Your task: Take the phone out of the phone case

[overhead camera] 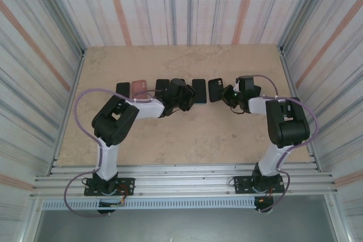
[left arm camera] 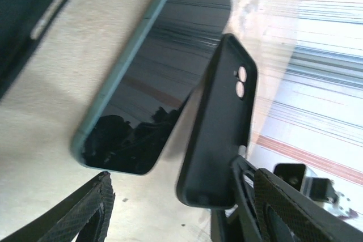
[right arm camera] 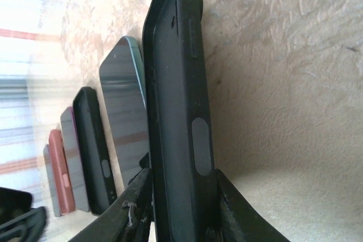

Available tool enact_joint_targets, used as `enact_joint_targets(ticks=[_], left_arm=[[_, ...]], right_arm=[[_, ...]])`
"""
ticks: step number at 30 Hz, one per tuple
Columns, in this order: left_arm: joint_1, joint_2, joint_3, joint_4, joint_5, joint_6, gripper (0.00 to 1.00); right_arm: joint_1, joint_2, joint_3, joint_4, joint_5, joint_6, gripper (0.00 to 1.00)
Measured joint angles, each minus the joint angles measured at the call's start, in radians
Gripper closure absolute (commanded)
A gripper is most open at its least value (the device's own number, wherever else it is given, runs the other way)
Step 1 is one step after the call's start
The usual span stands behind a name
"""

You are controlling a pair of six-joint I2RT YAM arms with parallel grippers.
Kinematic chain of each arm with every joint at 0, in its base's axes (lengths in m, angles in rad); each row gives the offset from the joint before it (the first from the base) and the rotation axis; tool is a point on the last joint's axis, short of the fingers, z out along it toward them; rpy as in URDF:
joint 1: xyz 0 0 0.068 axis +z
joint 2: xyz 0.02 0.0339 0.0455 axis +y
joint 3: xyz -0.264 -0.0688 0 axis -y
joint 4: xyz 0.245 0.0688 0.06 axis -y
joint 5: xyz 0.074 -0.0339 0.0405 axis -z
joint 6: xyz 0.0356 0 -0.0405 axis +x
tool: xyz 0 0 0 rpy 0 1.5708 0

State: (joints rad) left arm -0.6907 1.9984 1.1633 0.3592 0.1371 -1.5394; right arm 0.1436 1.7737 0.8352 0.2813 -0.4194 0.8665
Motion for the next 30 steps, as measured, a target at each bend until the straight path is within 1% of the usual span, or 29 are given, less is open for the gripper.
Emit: enact_joint_targets(ticks=[5, 12, 18, 24, 30], left_arm=[[0.004, -0.023, 0.013, 0.0, 0.005, 0.015, 0.32], [0.004, -0.037, 0.017, -0.032, 0.012, 0.04, 0.32], [0.005, -0.043, 0.041, -0.053, 0.021, 0.074, 0.32], [0.011, -0.058, 0.042, -0.057, 0.025, 0.081, 0.32], [0.011, -0.058, 0.042, -0.057, 0.028, 0.085, 0.32]], right_arm=[[-0.003, 0.017, 0.051, -0.079, 0.0, -0.091, 0.65], [-0.015, 0.05, 0.113, -0.207, 0.0, -0.221, 0.57], [-0.008, 0.087, 0.207, -0.328, 0.003, -0.346, 0.52], [0.009, 0.103, 0.266, -0.412, 0.012, -0.439, 0.49], [0.028, 0.106, 0.271, -0.471, 0.031, -0.49, 0.49]])
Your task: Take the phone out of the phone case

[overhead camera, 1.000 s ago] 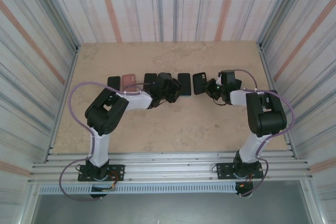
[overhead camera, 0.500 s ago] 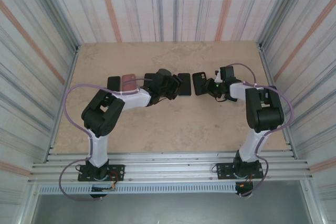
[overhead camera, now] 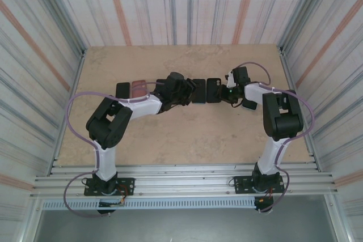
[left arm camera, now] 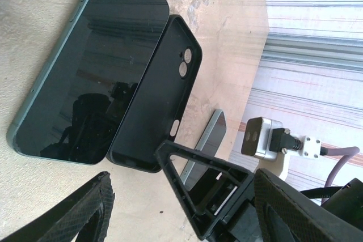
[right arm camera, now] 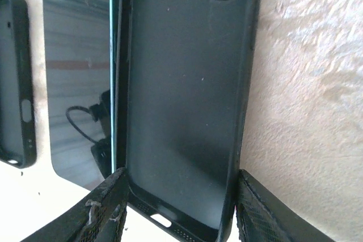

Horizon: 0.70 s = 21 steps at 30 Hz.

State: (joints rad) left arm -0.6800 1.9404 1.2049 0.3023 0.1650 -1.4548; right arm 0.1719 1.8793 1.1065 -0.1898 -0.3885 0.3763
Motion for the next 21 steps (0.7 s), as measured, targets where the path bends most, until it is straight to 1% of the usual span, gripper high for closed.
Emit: enact_joint_targets(ticks=[4, 7, 11, 14, 15, 17, 18, 21], left_arm=[[0.0, 0.0, 0.0, 0.0, 0.0, 0.008, 0.32], [0.0, -0.001, 0.003, -0.009, 0.003, 0.023, 0.31], [0.004, -0.008, 0.009, -0.029, 0.017, 0.061, 0.3], [0.009, -0.023, 0.016, -0.045, 0.026, 0.089, 0.26], [0.011, -0.029, 0.018, -0.047, 0.028, 0.098, 0.24], [0.013, -0.043, 0.021, -0.049, 0.031, 0.115, 0.22], [0.013, -0.053, 0.021, -0.053, 0.034, 0.125, 0.2], [0.013, -0.07, 0.026, -0.052, 0.049, 0.145, 0.16]], right_arm=[[0.003, 0.0, 0.0, -0.026, 0.018, -0.023, 0.46], [-0.001, -0.008, 0.002, -0.039, 0.026, -0.037, 0.4], [-0.026, -0.041, 0.019, -0.082, 0.04, -0.067, 0.26], [-0.052, -0.089, 0.037, -0.119, 0.057, -0.084, 0.22], [-0.062, -0.11, 0.043, -0.134, 0.066, -0.09, 0.18], [-0.08, -0.156, 0.046, -0.158, 0.097, -0.099, 0.04], [-0.093, -0.182, 0.046, -0.174, 0.116, -0.103, 0.01], [-0.131, -0.238, 0.053, -0.225, 0.179, -0.112, 0.01]])
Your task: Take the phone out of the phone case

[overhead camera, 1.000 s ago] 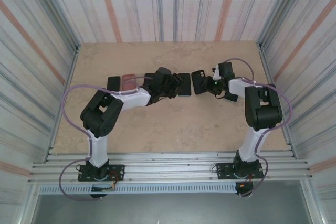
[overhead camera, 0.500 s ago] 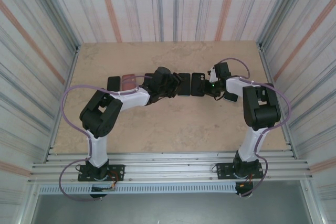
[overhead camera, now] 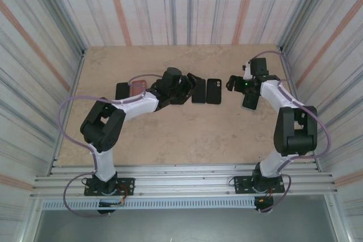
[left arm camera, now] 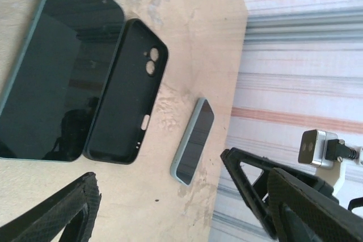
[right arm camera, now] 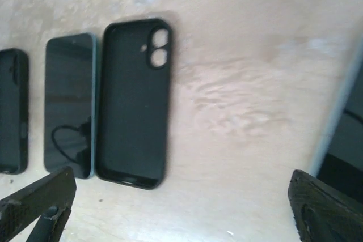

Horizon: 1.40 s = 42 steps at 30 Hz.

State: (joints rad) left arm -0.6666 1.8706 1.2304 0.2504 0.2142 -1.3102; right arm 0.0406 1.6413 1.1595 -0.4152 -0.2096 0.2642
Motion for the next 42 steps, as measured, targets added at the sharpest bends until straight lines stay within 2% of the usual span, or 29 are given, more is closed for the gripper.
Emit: enact_joint_targets(ticks=[7, 13, 25, 42], left_arm=[[-0.002, -0.003, 0.008, 0.017, 0.038, 0.002, 0.13], [-0.003, -0.002, 0.019, 0.042, 0.065, -0.002, 0.12], [-0.001, -0.002, 0.021, 0.061, 0.083, -0.021, 0.13], [0.013, 0.01, 0.021, 0.1, 0.093, -0.052, 0.14]], right_arm=[[-0.07, -0.011, 0.018, -0.111, 0.187, -0.004, 0.01], [-0.093, 0.072, 0.048, -0.142, 0.262, -0.003, 0.01], [-0.095, 0.274, 0.173, -0.156, 0.259, 0.058, 0.0], [-0.096, 0.397, 0.277, -0.237, 0.292, 0.102, 0.12]])
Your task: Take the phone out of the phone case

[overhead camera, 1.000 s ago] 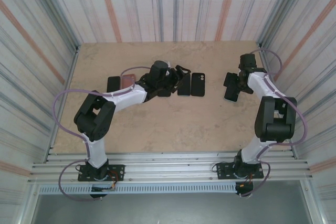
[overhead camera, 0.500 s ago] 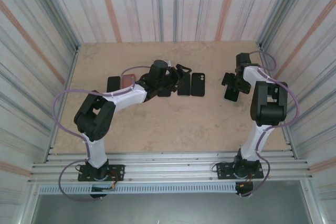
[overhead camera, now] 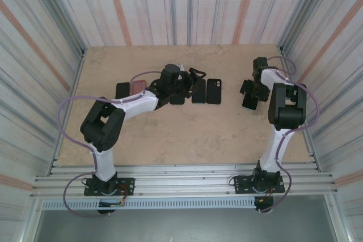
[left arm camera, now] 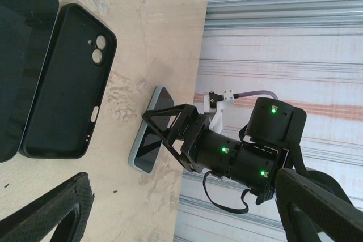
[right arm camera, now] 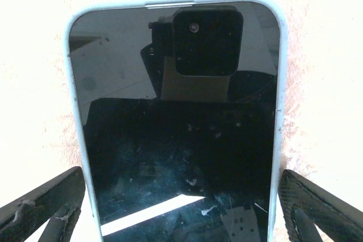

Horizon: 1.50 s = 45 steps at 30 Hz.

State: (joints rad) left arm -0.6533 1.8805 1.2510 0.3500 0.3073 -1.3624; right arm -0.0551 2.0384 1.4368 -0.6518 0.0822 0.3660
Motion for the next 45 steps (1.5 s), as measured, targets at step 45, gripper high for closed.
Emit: enact_joint_targets(ticks=[45], left_arm=[[0.019, 0.032, 0.078, -0.063, 0.042, 0.083, 0.25]], right_arm=[[0.046, -0.394, -0.277, 0.13, -0.261, -0.279, 0.39]])
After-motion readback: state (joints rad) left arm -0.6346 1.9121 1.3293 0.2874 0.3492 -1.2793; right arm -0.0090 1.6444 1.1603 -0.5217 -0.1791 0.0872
